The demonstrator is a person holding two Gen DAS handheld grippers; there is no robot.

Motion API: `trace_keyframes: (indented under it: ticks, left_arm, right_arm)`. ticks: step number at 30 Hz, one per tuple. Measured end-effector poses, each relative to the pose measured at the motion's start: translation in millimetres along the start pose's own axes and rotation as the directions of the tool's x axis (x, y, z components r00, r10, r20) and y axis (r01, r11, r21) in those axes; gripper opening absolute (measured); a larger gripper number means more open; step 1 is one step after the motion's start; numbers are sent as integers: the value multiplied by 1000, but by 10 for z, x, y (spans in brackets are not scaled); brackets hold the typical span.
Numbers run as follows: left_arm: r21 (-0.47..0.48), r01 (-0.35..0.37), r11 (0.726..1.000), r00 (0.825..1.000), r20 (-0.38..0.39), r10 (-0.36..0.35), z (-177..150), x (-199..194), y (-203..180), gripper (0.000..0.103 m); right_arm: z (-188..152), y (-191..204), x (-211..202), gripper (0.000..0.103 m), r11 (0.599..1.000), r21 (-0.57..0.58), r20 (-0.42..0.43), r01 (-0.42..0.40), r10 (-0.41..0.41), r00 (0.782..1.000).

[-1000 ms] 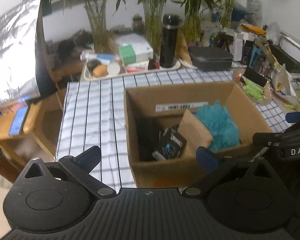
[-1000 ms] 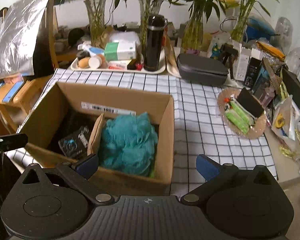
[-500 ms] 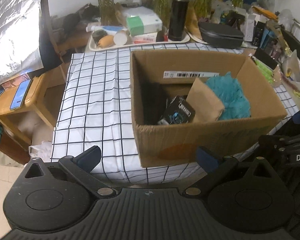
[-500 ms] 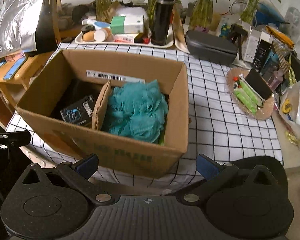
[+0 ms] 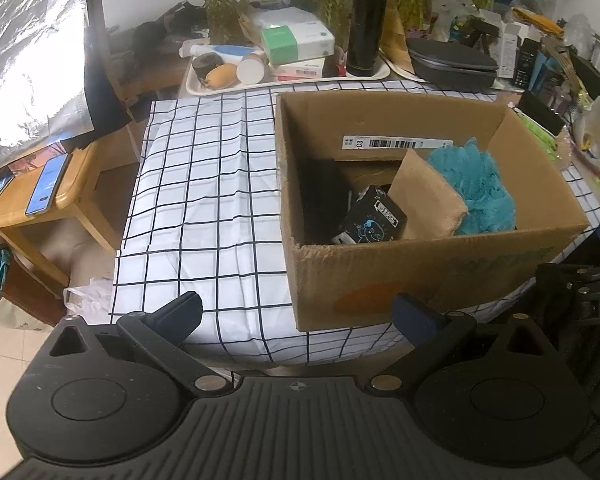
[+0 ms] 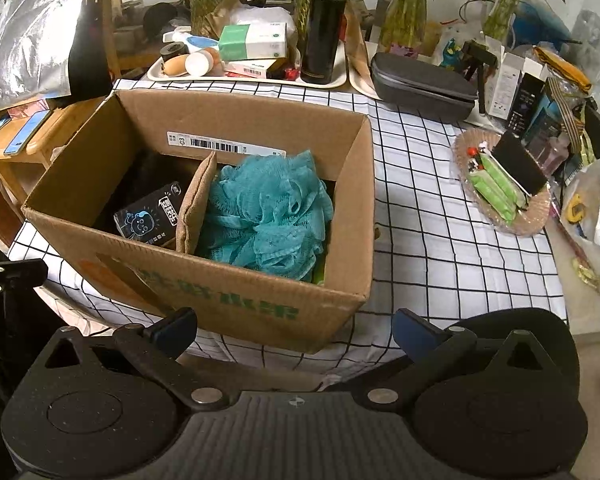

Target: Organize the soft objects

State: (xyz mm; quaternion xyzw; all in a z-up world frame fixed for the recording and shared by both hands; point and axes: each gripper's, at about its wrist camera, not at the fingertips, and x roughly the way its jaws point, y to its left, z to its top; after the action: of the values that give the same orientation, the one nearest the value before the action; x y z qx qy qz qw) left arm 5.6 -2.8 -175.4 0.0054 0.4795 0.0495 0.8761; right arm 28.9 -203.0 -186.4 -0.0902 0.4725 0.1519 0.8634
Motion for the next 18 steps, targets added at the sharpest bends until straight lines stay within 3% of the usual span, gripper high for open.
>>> trace_keyframes:
  ticks: [18]
  left_arm:
    - [-2, 1, 1000, 1000, 0, -1, 23, 14, 54, 103]
  right_arm:
    - [10, -109, -22, 103, 1000, -7, 21, 17, -17, 1000]
